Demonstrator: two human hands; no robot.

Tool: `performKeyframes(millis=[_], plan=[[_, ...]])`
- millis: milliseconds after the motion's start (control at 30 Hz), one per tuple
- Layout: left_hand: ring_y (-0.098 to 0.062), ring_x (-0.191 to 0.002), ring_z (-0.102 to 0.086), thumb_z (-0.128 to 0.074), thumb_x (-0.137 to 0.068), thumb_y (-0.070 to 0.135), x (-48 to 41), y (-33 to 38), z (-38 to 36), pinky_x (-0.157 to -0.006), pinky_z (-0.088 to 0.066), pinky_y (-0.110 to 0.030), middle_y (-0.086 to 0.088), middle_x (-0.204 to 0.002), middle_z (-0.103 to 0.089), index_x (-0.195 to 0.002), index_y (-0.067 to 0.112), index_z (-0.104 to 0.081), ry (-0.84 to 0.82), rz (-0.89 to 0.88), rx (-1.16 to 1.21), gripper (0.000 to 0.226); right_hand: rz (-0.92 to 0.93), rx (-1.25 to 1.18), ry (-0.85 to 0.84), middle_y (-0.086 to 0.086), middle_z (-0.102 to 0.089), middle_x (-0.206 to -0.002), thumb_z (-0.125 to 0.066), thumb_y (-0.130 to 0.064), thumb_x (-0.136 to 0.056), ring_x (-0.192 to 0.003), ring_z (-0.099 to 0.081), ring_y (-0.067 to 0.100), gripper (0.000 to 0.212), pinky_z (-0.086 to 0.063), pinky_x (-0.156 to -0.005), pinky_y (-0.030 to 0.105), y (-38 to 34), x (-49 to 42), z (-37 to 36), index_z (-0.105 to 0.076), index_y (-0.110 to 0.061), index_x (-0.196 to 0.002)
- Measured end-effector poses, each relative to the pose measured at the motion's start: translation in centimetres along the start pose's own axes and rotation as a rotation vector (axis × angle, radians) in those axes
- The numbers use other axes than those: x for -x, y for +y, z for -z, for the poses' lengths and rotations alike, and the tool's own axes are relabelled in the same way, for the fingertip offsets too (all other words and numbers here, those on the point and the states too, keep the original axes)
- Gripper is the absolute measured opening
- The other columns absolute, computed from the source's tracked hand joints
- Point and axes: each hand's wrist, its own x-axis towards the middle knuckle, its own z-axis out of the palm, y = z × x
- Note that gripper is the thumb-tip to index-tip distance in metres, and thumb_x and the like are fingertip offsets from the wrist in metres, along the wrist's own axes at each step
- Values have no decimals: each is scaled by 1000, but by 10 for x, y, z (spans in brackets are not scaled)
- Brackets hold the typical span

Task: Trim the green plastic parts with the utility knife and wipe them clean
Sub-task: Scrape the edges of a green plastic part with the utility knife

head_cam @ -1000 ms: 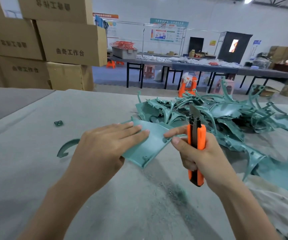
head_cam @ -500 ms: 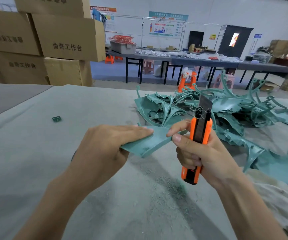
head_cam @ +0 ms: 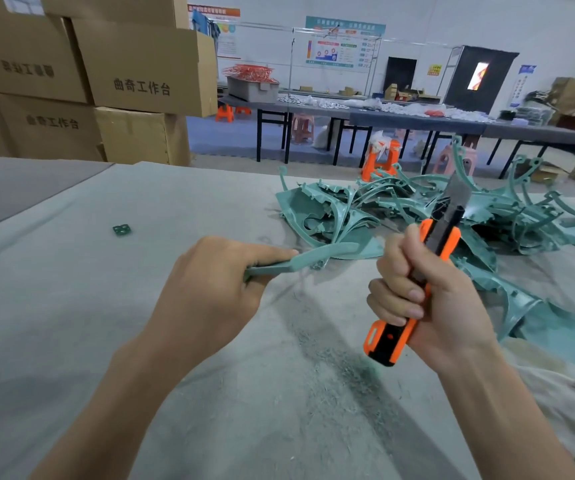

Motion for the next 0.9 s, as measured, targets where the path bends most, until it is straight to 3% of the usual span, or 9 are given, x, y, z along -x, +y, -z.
performKeyframes(millis=[133, 267, 333, 400, 500, 600, 667, 733, 900], plan=[[-4, -45, -41, -64, -88, 16, 0, 1, 1, -46, -22, -22, 25, -52, -49, -83, 42, -68, -29, 36, 16, 27, 73, 198, 228, -2, -38, -50, -63, -40, -84, -37, -26, 9, 37, -24, -40, 21, 1, -1, -1, -50, -17, -58], [2, -49, -44, -66, -85, 8, 0, 6, 0, -46, -19, -21, 32, -54, -49, -79, 38, -55, -38, 62, -36, 32, 200, 351, 114, 3, -57, -72, -73, -15, -85, -37, -30, 9, 10, -26, -40, 23, 2, 2, -8, -67, -12, -91], [2, -52, -46, -63, -86, 12, 1, 10, -1, -45, -19, -22, 30, -55, -50, -74, 38, -59, -55, 73, -67, 29, 201, 411, 88, 1, -57, -68, -71, -18, -80, -37, -29, 9, 19, -21, -40, 27, 3, 4, -12, -74, -18, -99], [-8, -50, -44, -59, -87, 17, 1, 13, -3, -45, -23, -26, 16, -51, -49, -71, 41, -64, -88, 80, -88, 29, 169, 478, 45, -1, -51, -57, -72, -22, -79, -39, -29, 11, 21, -21, -41, 26, 4, 5, -16, -77, -23, -100], [-11, -48, -41, -61, -88, 18, 1, 16, -5, -46, -28, -27, 9, -48, -44, -90, 40, -72, -142, 104, -141, 24, 163, 545, -59, -3, -46, -50, -73, -20, -81, -42, -33, 12, 17, -27, -42, 19, 8, 7, -24, -79, -19, -96], [-11, -50, -41, -58, -87, 20, 1, 19, -6, -46, -26, -27, 7, -49, -43, -87, 49, -58, -221, 147, -215, 29, 235, 650, -125, 5, -50, -50, -73, -16, -81, -44, -41, 15, 5, -33, -45, 22, 10, 11, -30, -77, -15, -85], [-9, -53, -43, -58, -90, 26, 1, 20, -7, -47, -28, -25, 9, -52, -46, -89, 50, -54, -232, 179, -235, 25, 277, 741, -102, -2, -56, -53, -76, -19, -81, -48, -45, 18, 5, -35, -47, 25, 11, 10, -31, -74, -14, -79], [-10, -58, -47, -59, -91, 32, 1, 19, -8, -49, -34, -26, 11, -59, -53, -92, 40, -64, -198, 179, -259, 10, 299, 769, -10, -5, -55, -52, -79, -26, -79, -48, -48, 12, 13, -38, -49, 18, 10, 9, -30, -73, -14, -80], [-10, -57, -50, -69, -84, 33, 1, 14, -5, -49, -32, -25, 12, -57, -56, -83, 33, -70, -127, 124, -240, 1, 304, 860, 14, 2, -56, -53, -81, -33, -73, -54, -48, 34, 16, -37, -51, 36, 1, 9, -24, -76, -20, -82]])
